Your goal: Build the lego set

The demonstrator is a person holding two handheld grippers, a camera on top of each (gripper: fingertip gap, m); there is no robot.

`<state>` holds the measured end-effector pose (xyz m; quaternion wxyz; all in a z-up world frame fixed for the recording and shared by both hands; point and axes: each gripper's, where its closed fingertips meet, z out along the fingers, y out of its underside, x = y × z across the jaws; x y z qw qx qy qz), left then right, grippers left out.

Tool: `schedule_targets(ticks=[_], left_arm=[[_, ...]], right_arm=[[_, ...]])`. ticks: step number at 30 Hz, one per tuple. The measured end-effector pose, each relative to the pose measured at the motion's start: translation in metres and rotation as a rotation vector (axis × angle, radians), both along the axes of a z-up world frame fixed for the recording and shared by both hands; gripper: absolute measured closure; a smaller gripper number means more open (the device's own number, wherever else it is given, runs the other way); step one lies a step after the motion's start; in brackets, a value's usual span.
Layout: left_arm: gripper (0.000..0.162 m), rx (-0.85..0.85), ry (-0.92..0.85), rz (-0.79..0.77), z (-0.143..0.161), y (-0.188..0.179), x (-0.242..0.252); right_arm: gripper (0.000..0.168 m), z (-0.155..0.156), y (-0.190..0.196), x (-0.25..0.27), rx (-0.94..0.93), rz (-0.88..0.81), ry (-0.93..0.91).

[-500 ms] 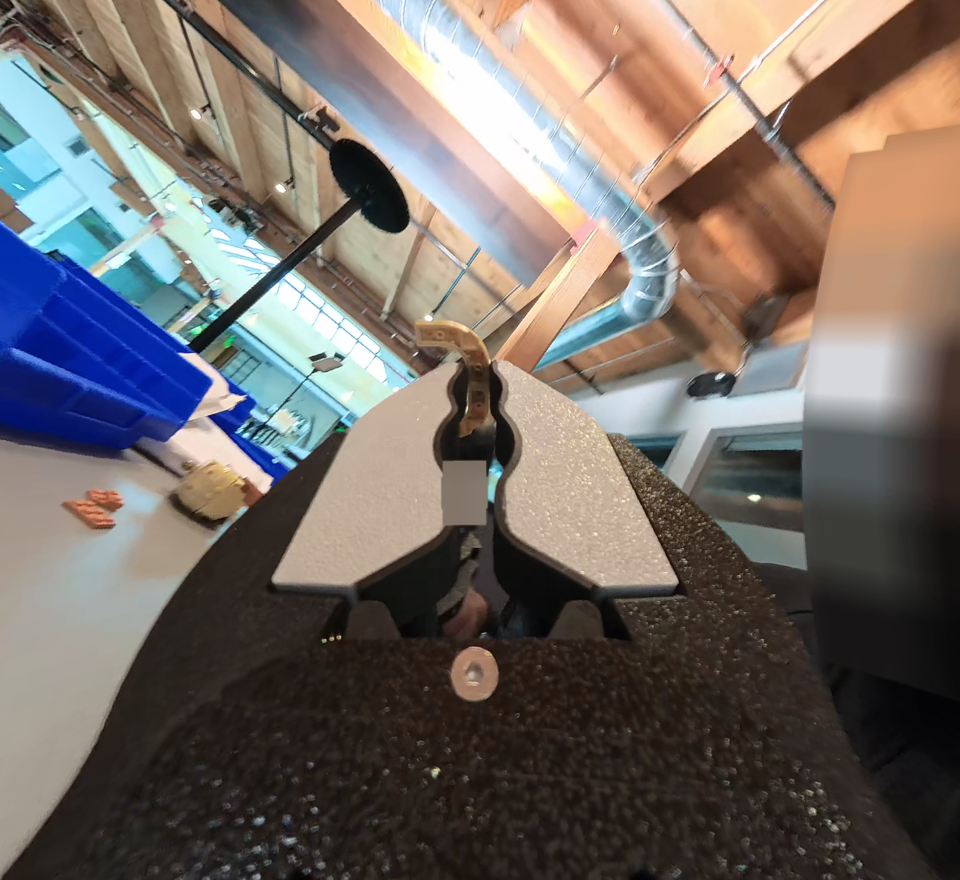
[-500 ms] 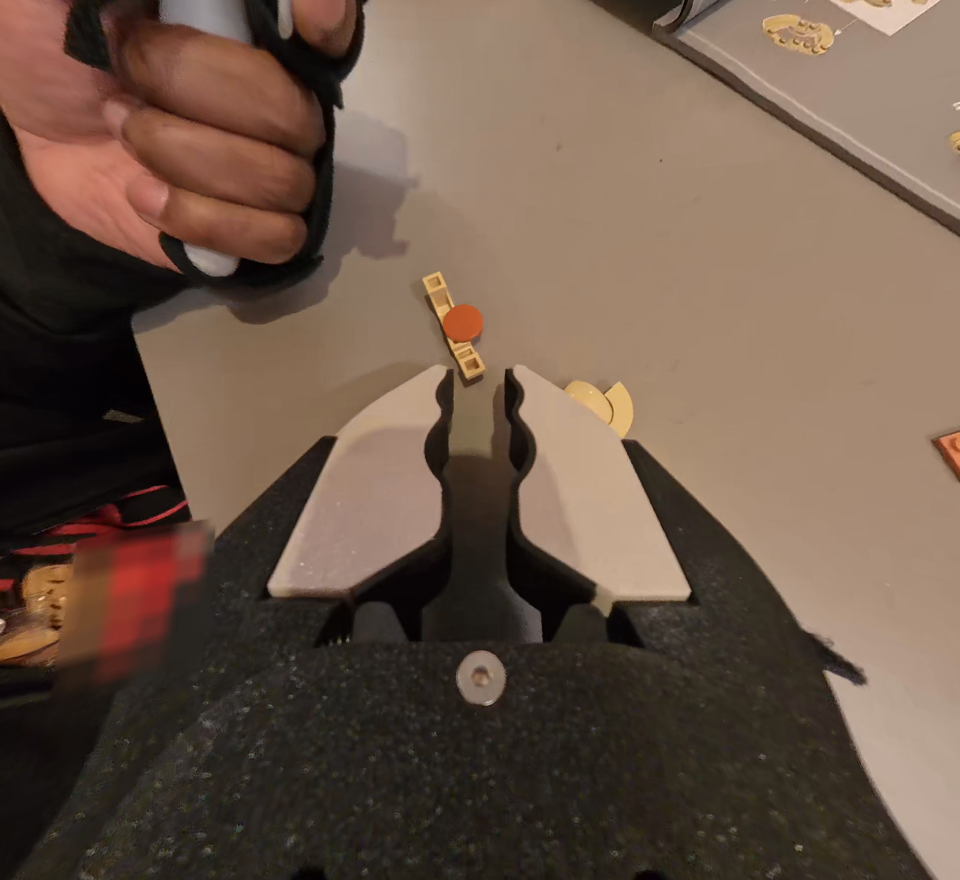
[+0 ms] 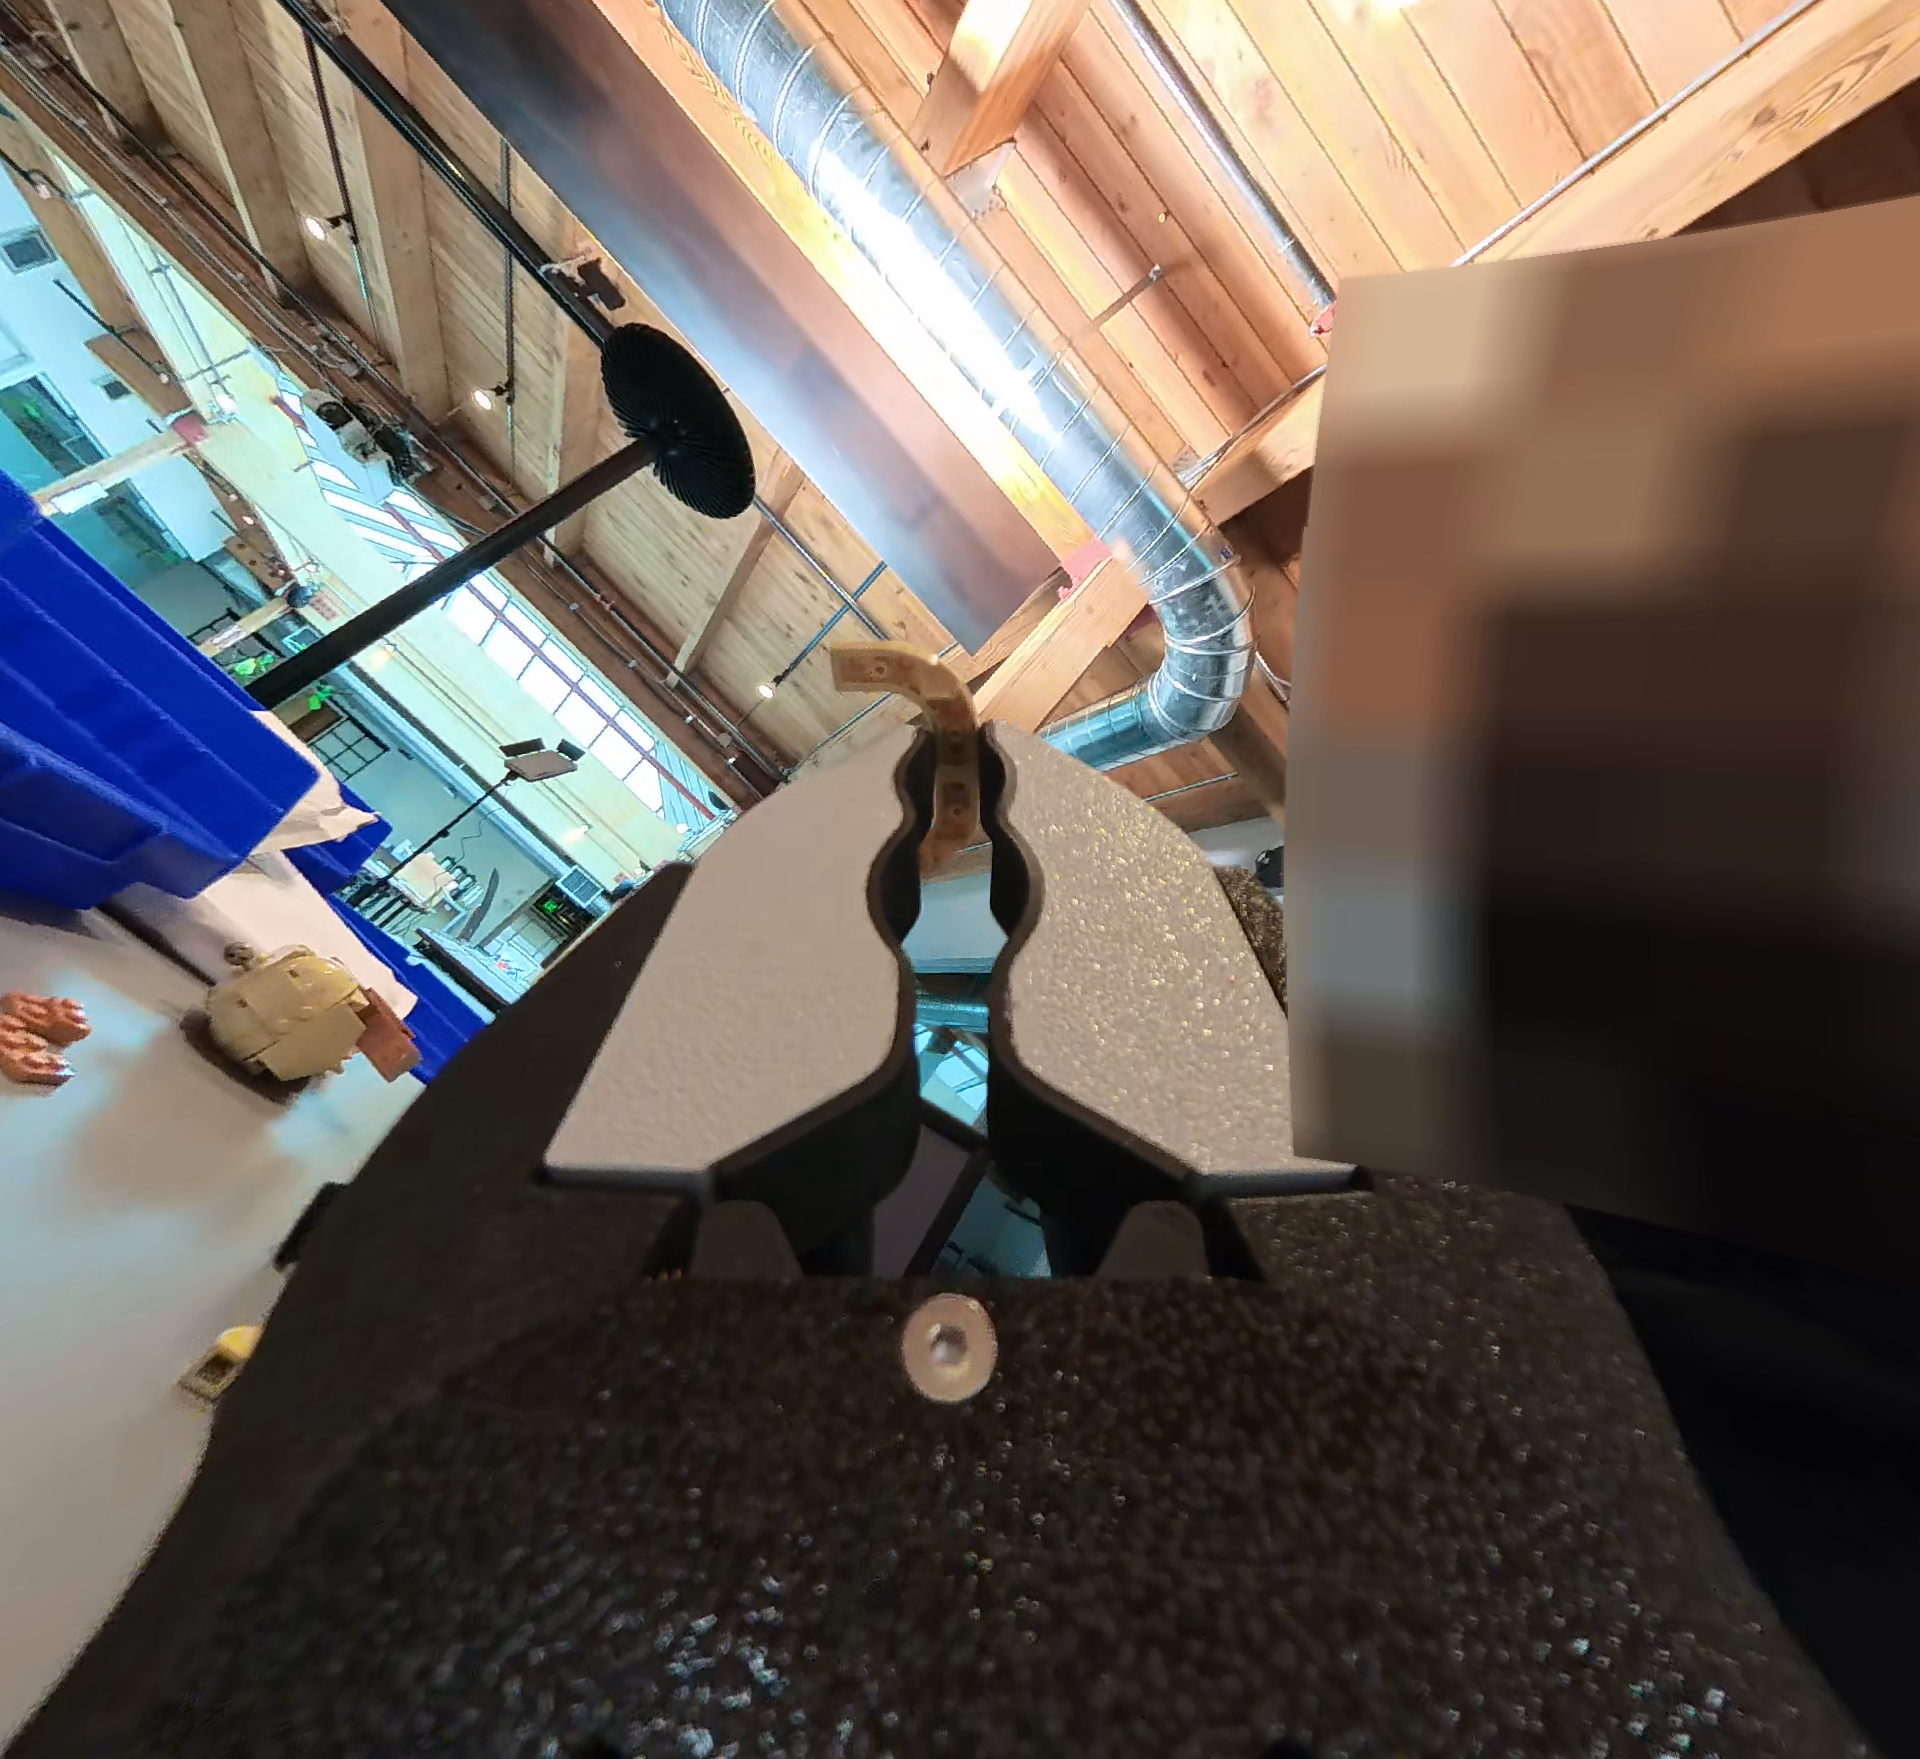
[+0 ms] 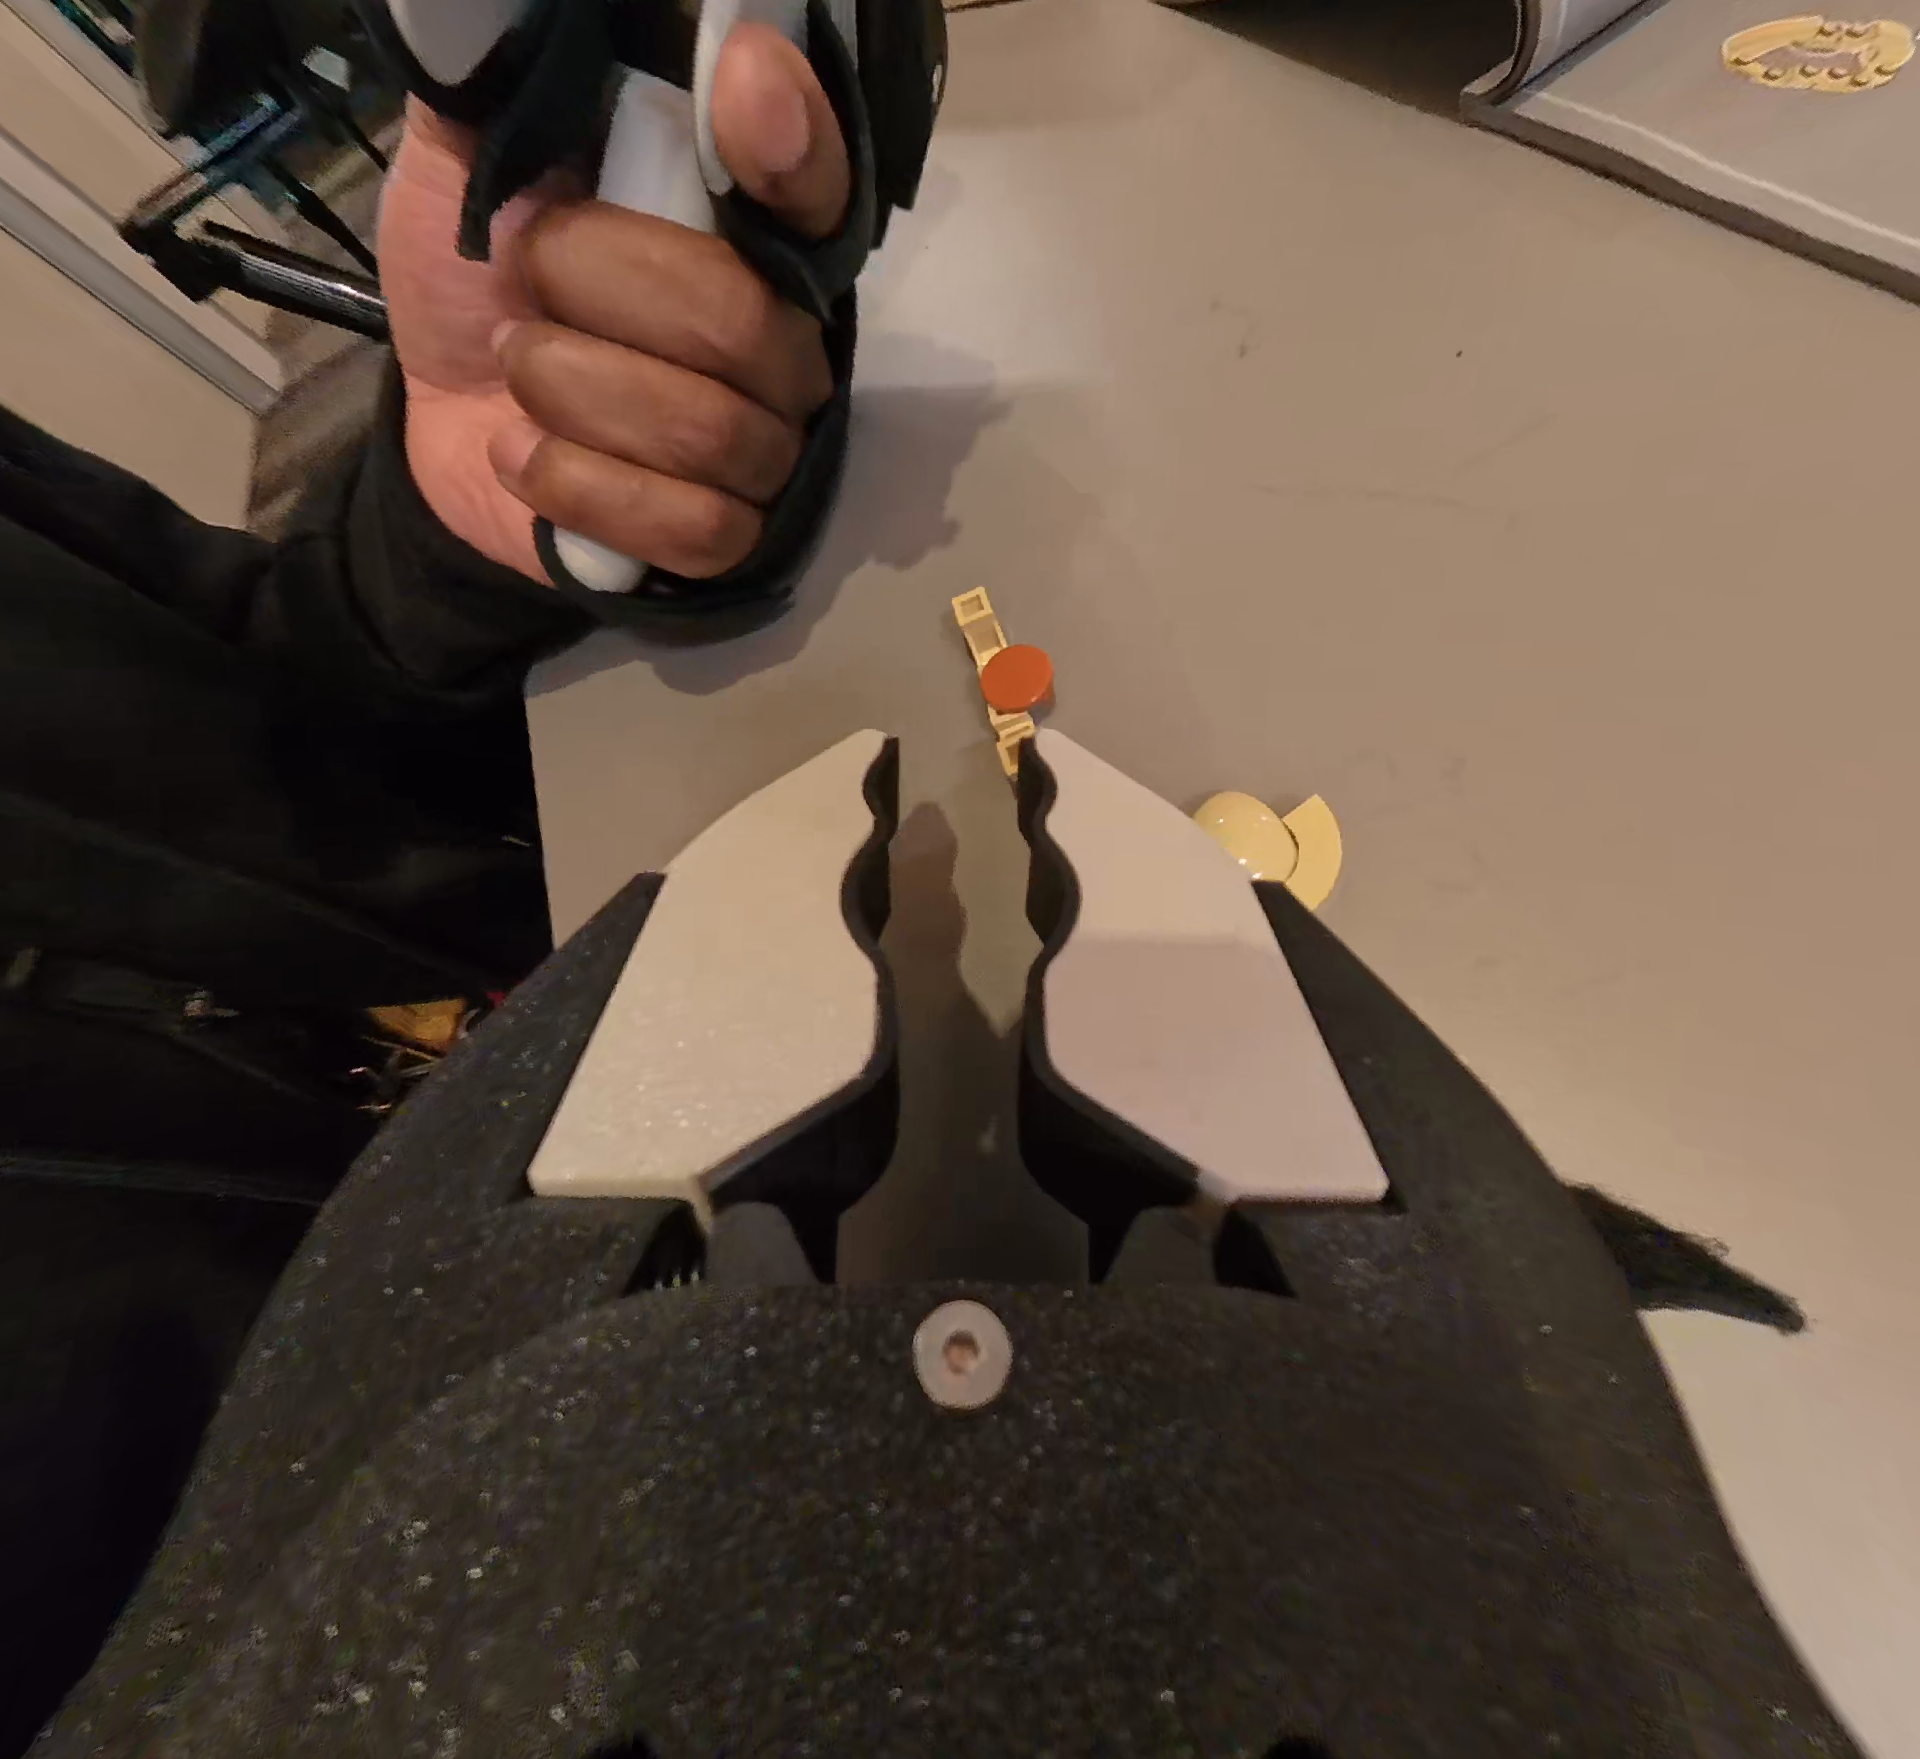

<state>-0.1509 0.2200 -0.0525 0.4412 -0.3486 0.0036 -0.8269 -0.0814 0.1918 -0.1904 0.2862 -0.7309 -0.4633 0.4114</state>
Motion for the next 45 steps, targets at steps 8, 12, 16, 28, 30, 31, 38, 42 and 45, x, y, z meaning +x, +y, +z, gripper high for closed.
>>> schedule_targets(ticks=[8, 12, 16, 28, 30, 31, 38, 42, 45], left_arm=[[0.155, 0.007, -0.007, -0.017, 0.002, 0.000, 0.002], [0.154, -0.027, -0.035, 0.006, -0.004, 0.002, -0.006], [0.154, -0.020, -0.014, 0.027, -0.008, -0.002, -0.008], [0.154, 0.022, 0.023, 0.045, -0.009, -0.012, -0.009], [0.154, 0.024, 0.025, 0.041, -0.009, -0.013, -0.008], [0.154, 0.027, 0.026, 0.038, -0.009, -0.013, -0.008], [0.154, 0.030, 0.032, 0.036, -0.009, -0.015, -0.007], [0.155, 0.030, 0.032, 0.029, -0.009, -0.015, -0.007], [0.154, 0.033, 0.033, 0.023, -0.009, -0.016, -0.006]], right_arm=[[0.146, 0.002, -0.001, 0.001, -0.045, 0.019, 0.030], [0.145, -0.001, 0.000, 0.000, -0.018, 0.004, 0.000], [0.144, -0.005, 0.002, 0.000, 0.036, -0.020, -0.041], [0.142, -0.013, 0.002, -0.002, 0.086, -0.020, -0.118], [0.140, -0.016, 0.000, -0.002, 0.087, -0.007, -0.134], [0.140, -0.017, -0.001, -0.002, 0.095, -0.002, -0.145], [0.142, -0.029, 0.008, -0.002, 0.191, -0.061, -0.278], [0.143, -0.032, 0.012, -0.005, 0.235, -0.077, -0.318], [0.154, -0.032, 0.013, -0.009, 0.247, -0.059, -0.320]])
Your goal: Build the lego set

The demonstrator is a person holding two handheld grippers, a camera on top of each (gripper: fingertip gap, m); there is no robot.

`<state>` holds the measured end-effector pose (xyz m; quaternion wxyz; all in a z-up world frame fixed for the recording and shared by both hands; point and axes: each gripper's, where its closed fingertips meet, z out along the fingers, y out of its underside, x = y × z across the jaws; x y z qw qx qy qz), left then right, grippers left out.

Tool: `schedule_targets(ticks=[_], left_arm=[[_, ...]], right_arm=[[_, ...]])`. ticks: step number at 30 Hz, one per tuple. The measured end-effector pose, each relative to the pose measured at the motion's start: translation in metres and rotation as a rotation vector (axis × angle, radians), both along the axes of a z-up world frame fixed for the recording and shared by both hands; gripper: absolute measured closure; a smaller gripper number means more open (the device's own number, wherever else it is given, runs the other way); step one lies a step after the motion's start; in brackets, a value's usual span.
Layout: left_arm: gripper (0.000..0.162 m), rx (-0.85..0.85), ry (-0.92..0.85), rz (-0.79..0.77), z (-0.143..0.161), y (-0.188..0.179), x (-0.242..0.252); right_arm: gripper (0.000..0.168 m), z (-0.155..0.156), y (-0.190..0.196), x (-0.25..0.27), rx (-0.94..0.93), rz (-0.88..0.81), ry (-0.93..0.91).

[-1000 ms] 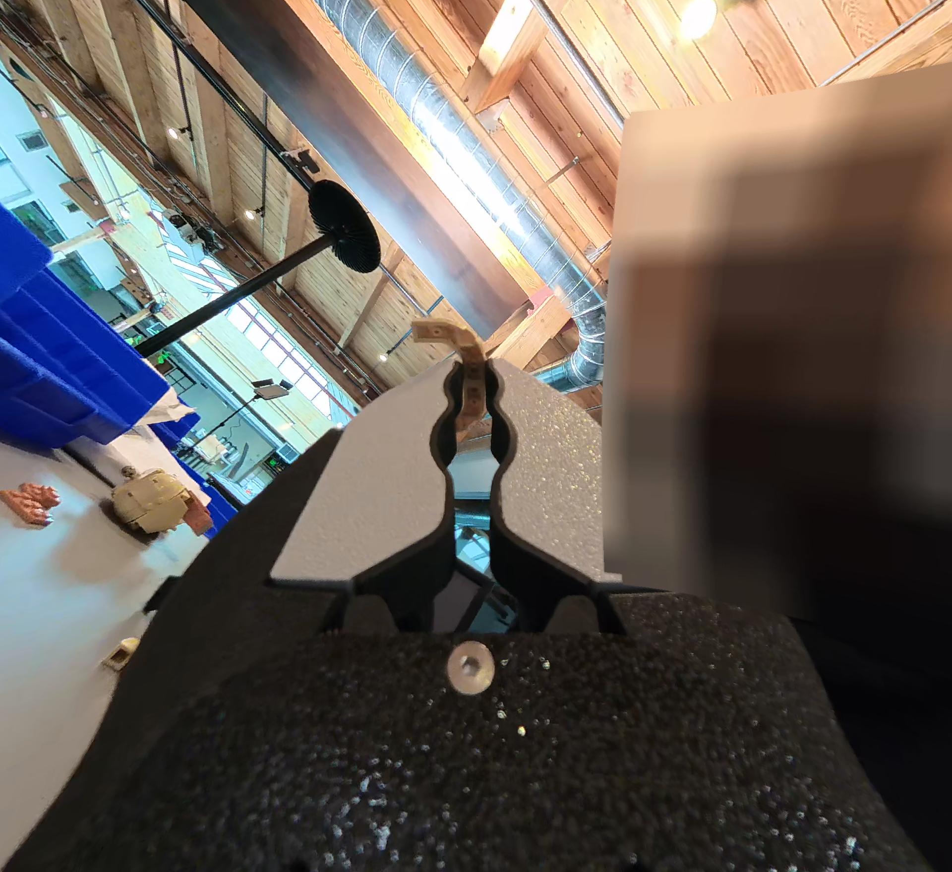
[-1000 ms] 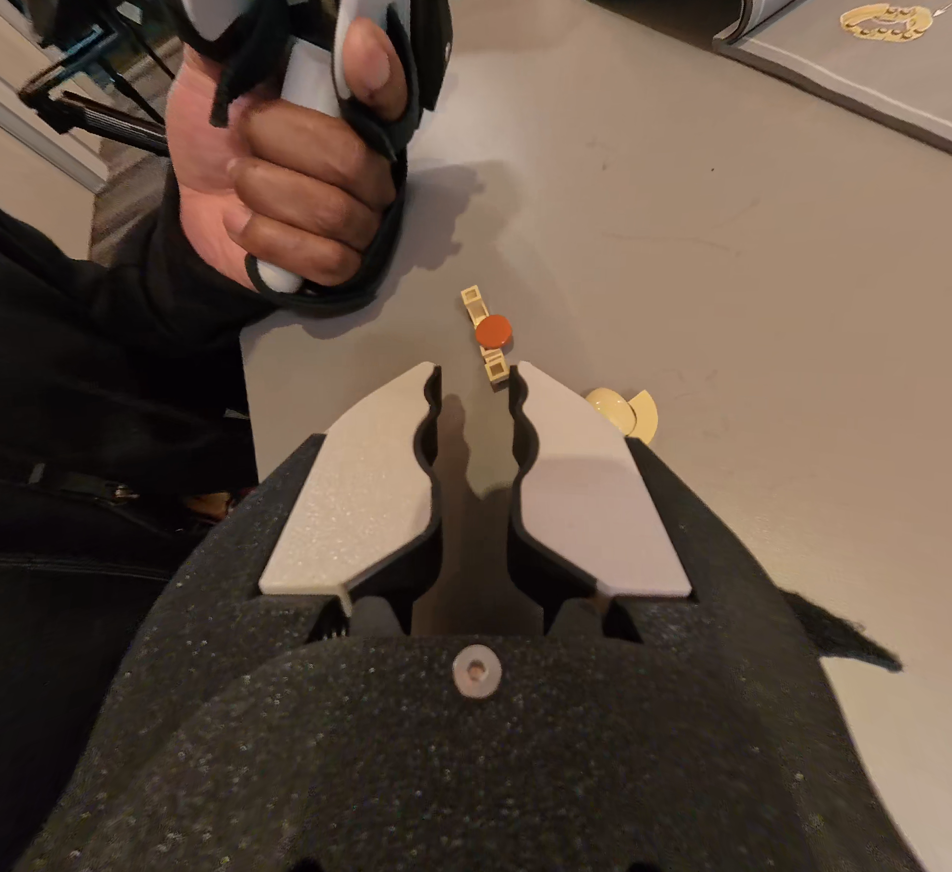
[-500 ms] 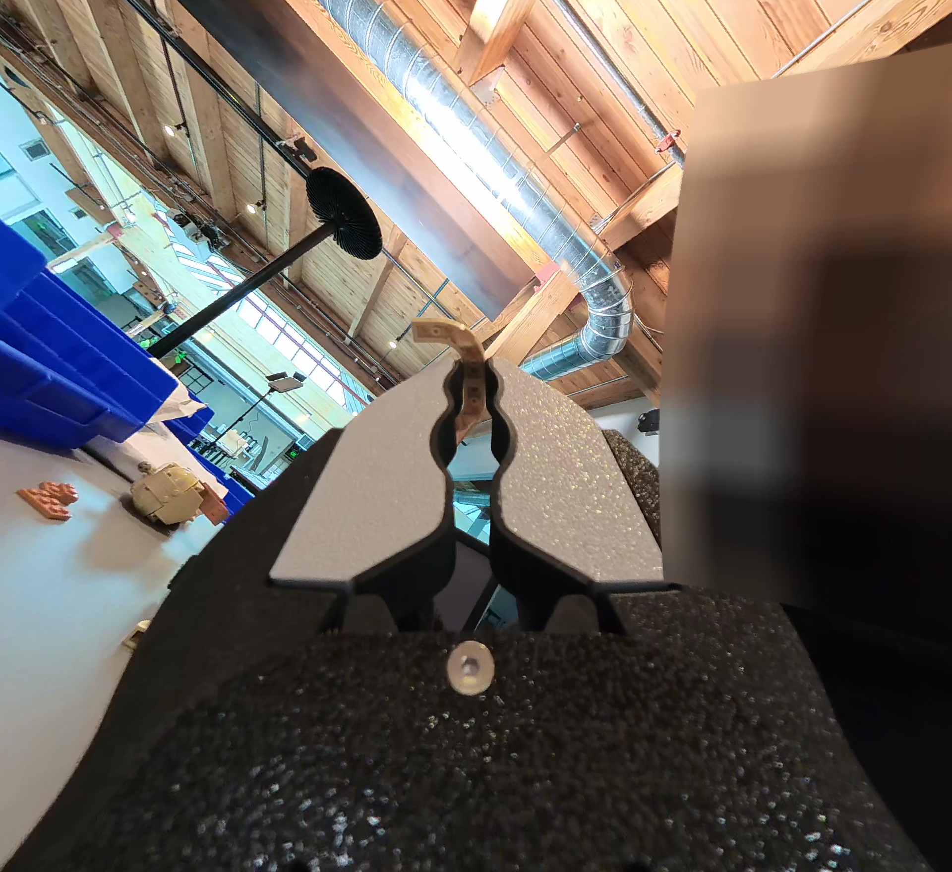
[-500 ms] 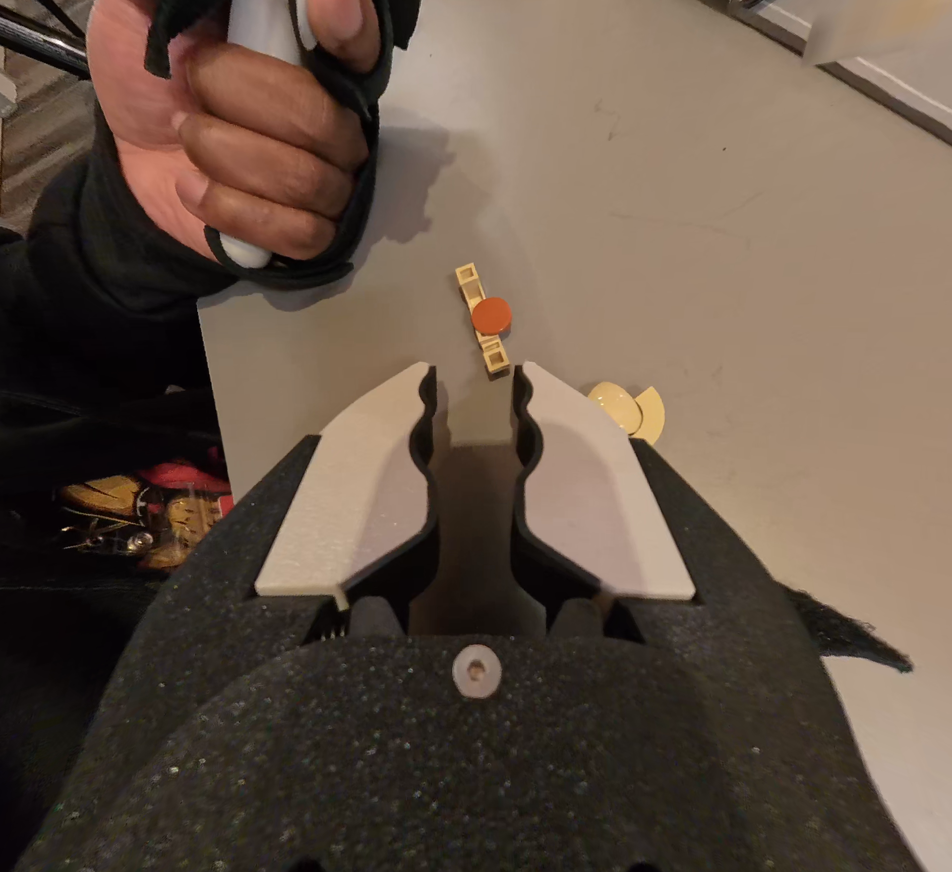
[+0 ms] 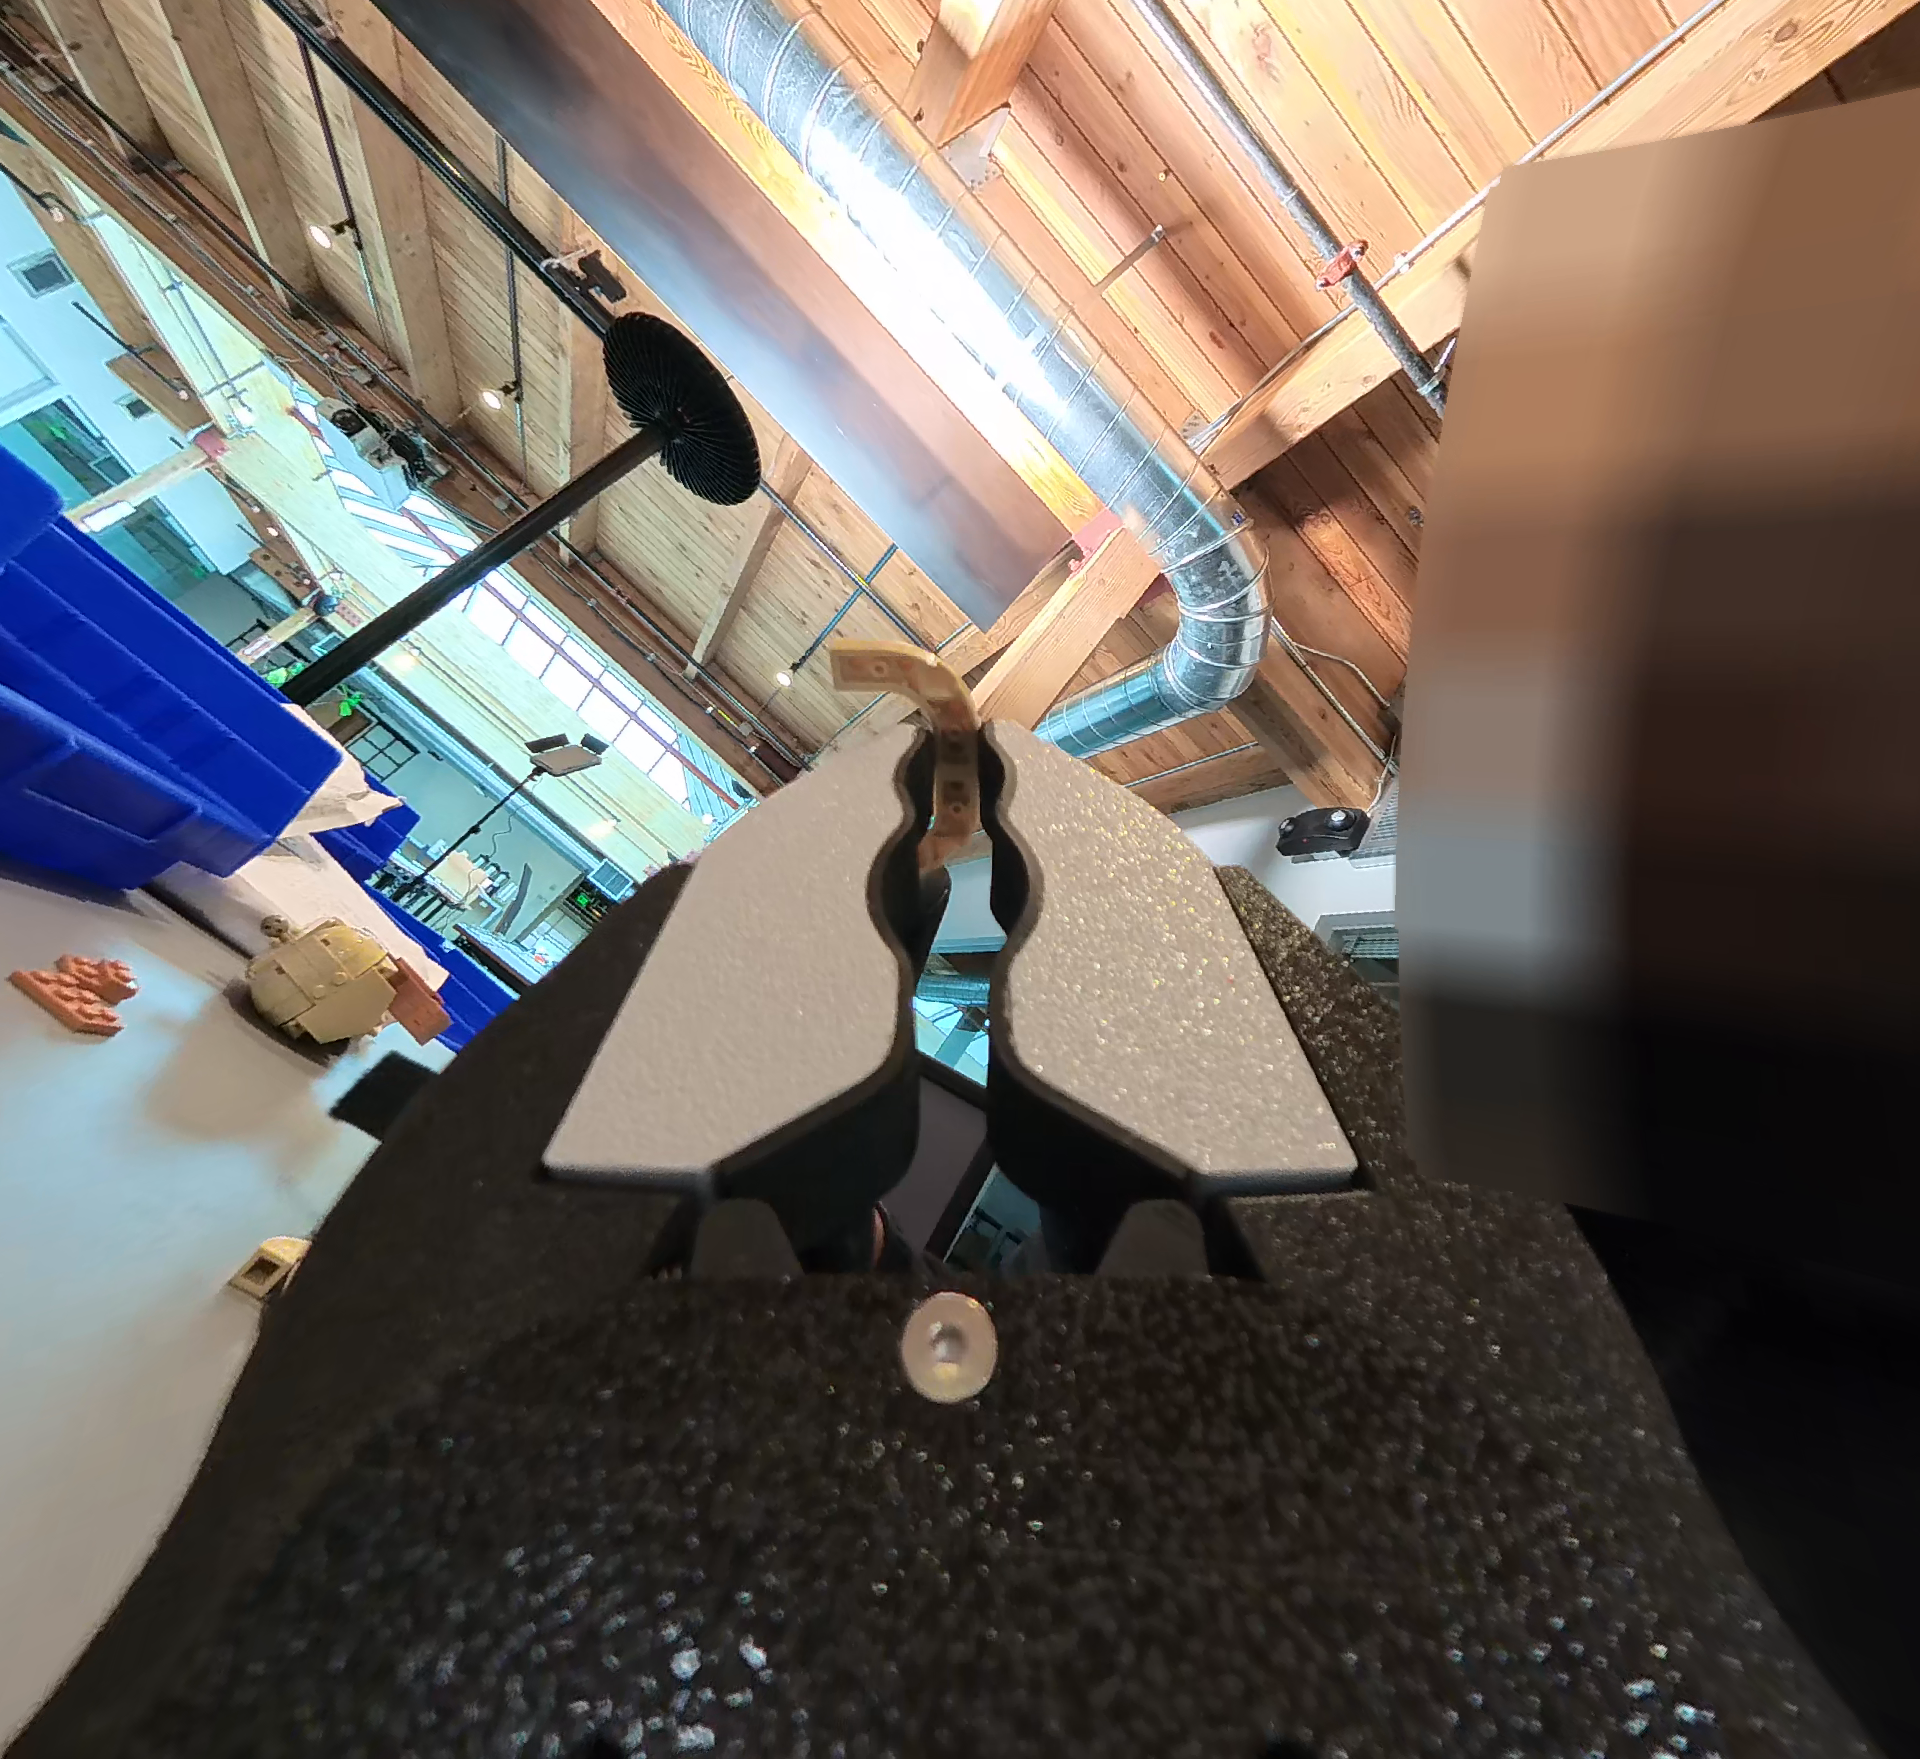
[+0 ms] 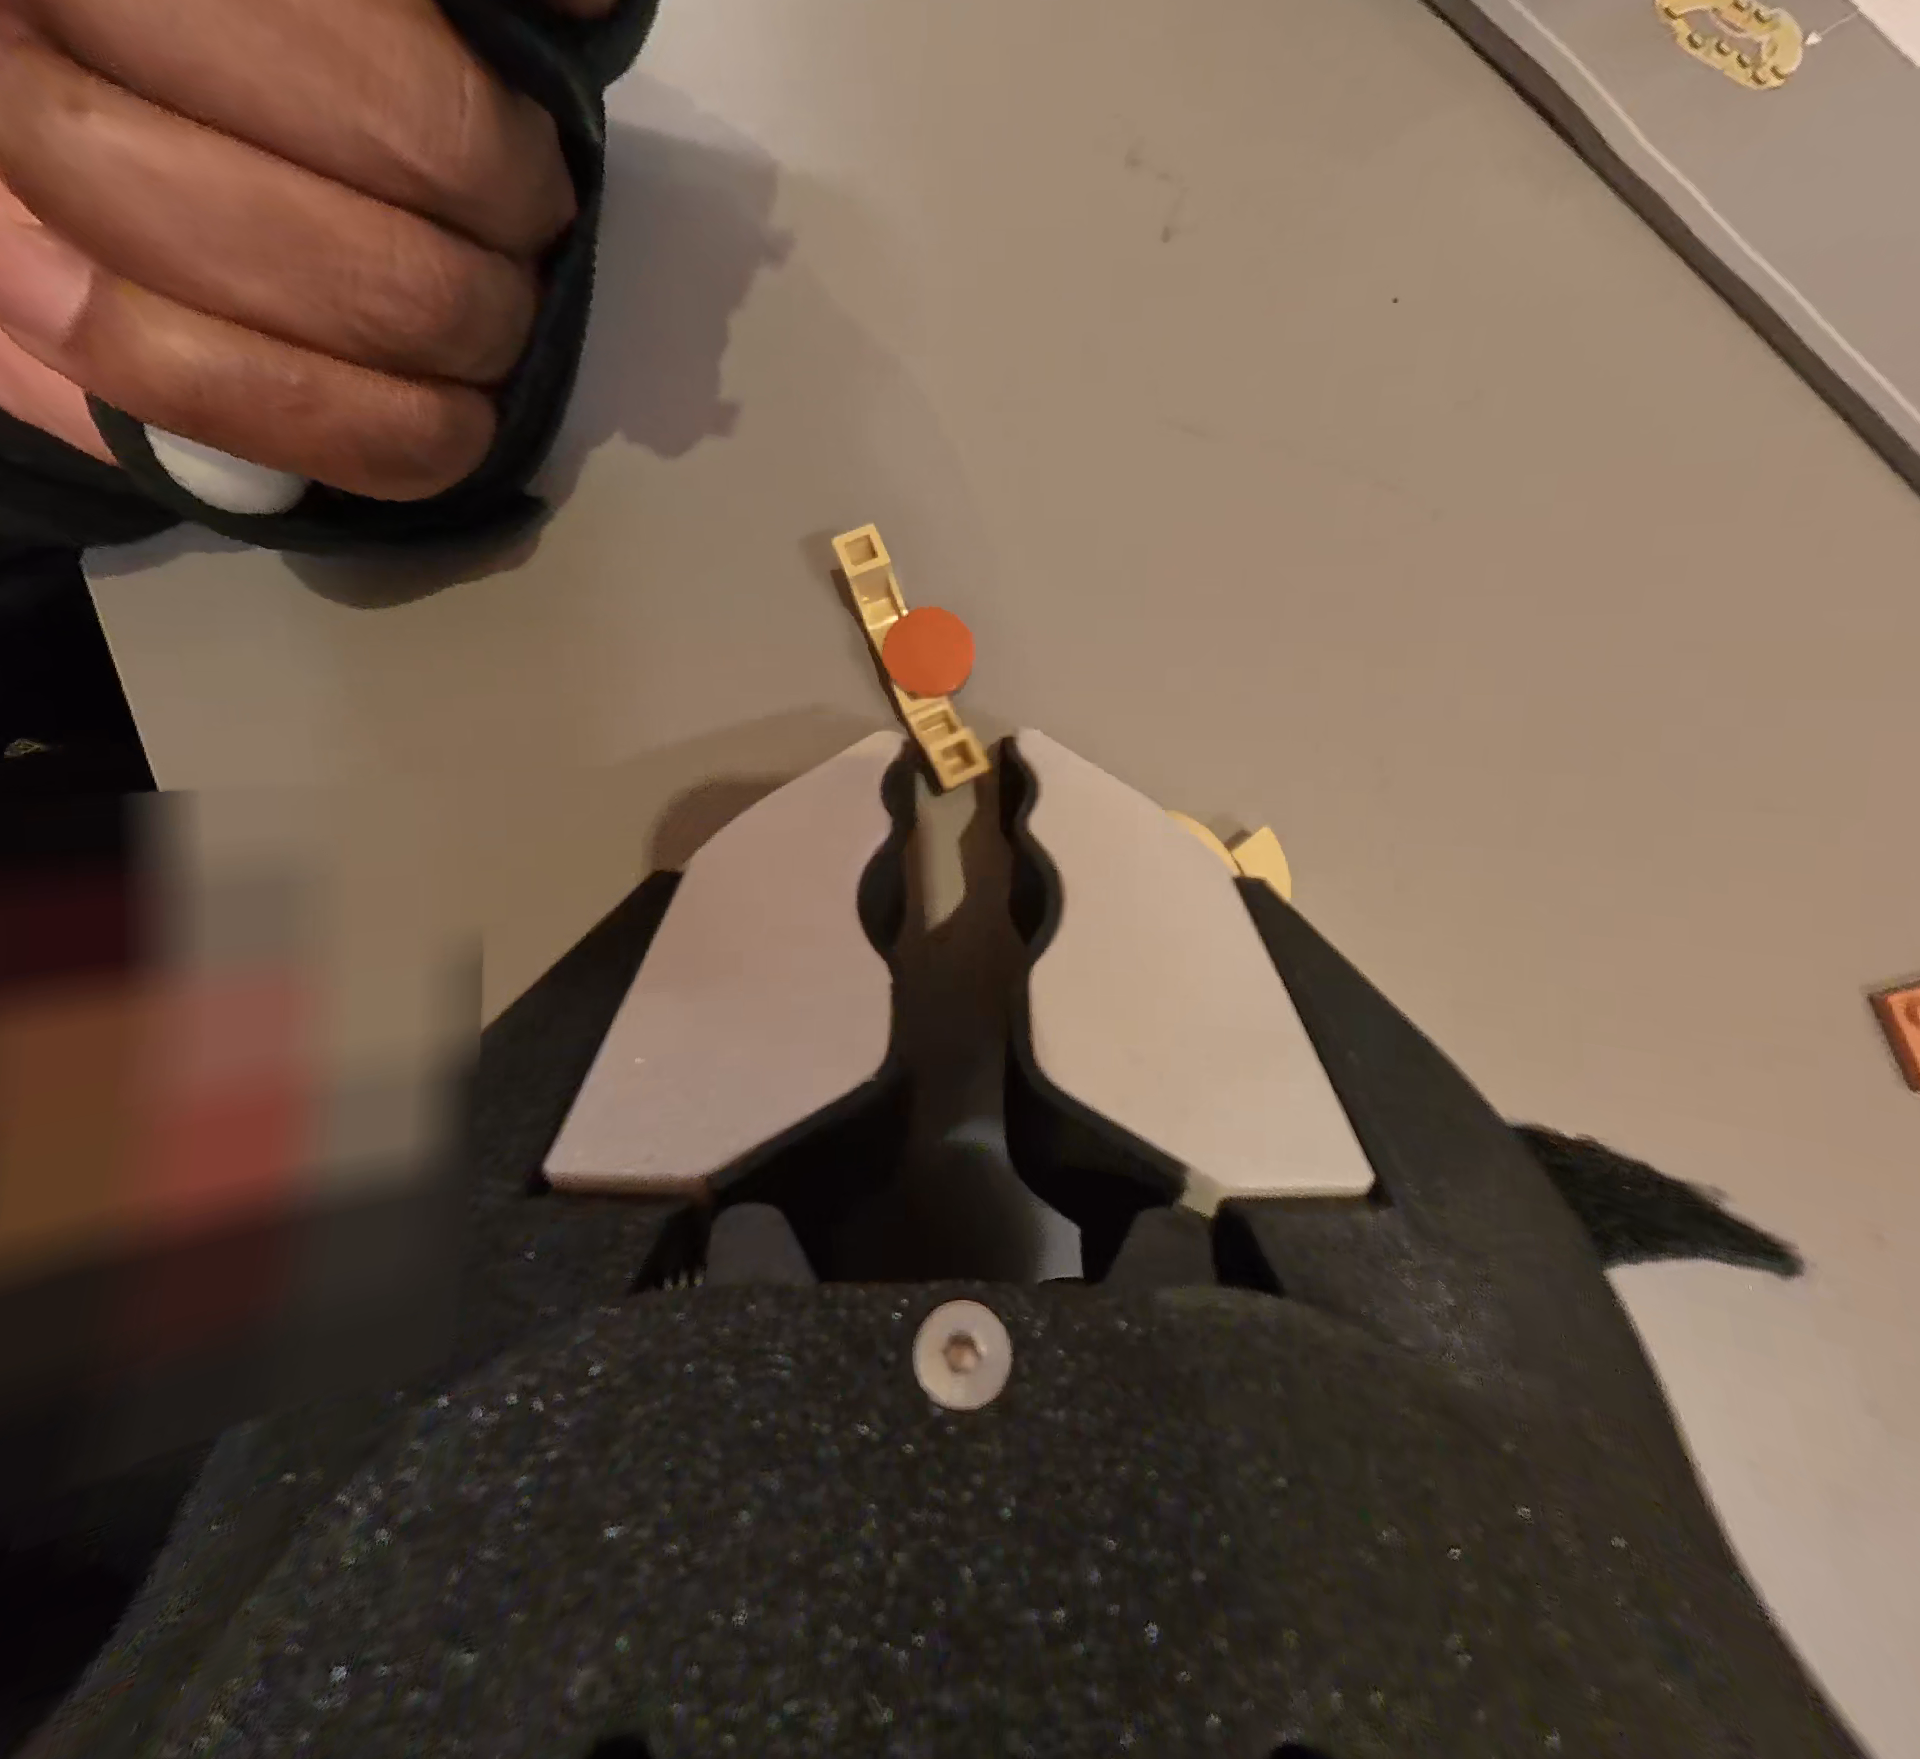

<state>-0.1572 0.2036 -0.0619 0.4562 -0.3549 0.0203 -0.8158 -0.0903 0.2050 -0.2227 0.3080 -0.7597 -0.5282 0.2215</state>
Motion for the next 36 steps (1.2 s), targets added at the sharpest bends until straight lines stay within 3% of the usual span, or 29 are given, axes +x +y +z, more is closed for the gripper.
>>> schedule_targets(ticks=[8, 13, 17, 21, 23, 27, 31, 36], left_arm=[[0.155, 0.002, 0.041, -0.030, -0.001, -0.001, 0.007], [0.154, 0.073, 0.162, -0.048, 0.000, -0.012, 0.024], [0.155, 0.171, 0.346, 0.028, -0.004, -0.021, 0.034], [0.155, 0.327, 0.662, 0.145, -0.018, -0.028, 0.046], [0.154, 0.397, 0.804, 0.163, -0.028, -0.032, 0.052], [0.154, 0.484, 0.915, 0.133, -0.030, -0.048, 0.062], [0.154, 0.509, 1.100, 0.110, -0.046, -0.054, 0.072], [0.154, 0.515, 1.195, 0.110, -0.050, -0.059, 0.074]], right_arm=[[0.158, 0.009, -0.010, -0.005, -0.072, 0.168, 0.035], [0.158, 0.045, -0.003, 0.013, -0.063, 0.248, -0.058], [0.158, 0.079, -0.001, 0.026, 0.002, 0.298, -0.194], [0.158, 0.097, -0.002, 0.030, 0.145, 0.354, -0.347], [0.158, 0.098, -0.002, 0.027, 0.195, 0.367, -0.392], [0.158, 0.090, -0.008, 0.022, 0.213, 0.396, -0.439], [0.158, 0.087, -0.017, 0.015, 0.226, 0.428, -0.450], [0.158, 0.092, -0.029, 0.006, 0.248, 0.479, -0.432]])
